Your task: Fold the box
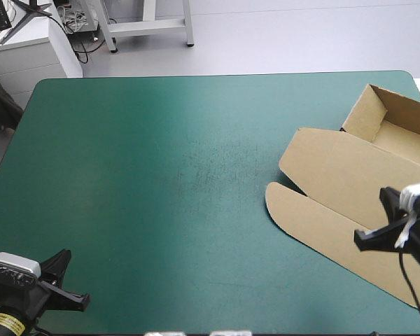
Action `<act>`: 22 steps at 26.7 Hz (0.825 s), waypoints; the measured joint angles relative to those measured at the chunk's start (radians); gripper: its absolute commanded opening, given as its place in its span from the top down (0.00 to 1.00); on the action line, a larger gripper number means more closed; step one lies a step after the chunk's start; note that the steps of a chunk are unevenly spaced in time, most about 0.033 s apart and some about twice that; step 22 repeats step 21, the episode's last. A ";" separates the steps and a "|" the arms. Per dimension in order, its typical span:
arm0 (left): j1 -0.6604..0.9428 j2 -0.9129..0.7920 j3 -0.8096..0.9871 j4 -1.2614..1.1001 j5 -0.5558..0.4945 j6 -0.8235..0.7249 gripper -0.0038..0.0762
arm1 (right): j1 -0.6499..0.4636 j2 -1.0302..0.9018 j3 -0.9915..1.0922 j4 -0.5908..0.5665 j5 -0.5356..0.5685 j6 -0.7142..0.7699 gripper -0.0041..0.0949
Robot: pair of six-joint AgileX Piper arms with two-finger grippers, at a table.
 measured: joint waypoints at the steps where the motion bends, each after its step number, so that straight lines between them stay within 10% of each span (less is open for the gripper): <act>1: 0.000 0.000 0.000 0.000 0.000 0.000 0.96 | 0.033 -0.062 0.079 -0.001 -0.037 -0.008 0.97; 11: 0.000 0.000 0.000 0.000 0.000 0.000 0.96 | 0.242 -0.246 0.592 -0.157 -0.277 0.043 0.97; 22: 0.000 0.000 0.000 0.000 0.000 0.000 0.96 | 0.275 -0.253 0.614 -0.157 -0.312 0.047 0.97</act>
